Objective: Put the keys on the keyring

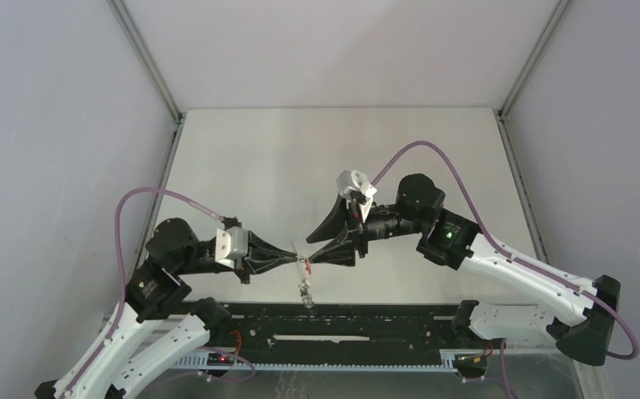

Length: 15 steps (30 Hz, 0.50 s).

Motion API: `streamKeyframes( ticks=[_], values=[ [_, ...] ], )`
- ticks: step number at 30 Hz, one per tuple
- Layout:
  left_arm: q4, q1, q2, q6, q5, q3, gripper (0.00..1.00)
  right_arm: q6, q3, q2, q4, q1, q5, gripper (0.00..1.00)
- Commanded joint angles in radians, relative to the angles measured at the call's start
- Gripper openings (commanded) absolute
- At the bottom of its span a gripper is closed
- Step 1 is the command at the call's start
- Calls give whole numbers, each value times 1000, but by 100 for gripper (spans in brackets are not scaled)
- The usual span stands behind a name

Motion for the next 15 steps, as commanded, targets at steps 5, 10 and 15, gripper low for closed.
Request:
streamKeyframes(
  ticks=[5, 10, 15],
  values=[
    [91, -5, -12, -52, 13, 63, 0, -38, 6, 38, 89, 39, -62, 50],
    [91, -5, -14, -53, 12, 63, 0, -41, 7, 44, 87, 47, -33, 45],
    [92, -4, -16, -53, 10, 65, 0, -47, 6, 49, 89, 54, -18, 44]
  ],
)
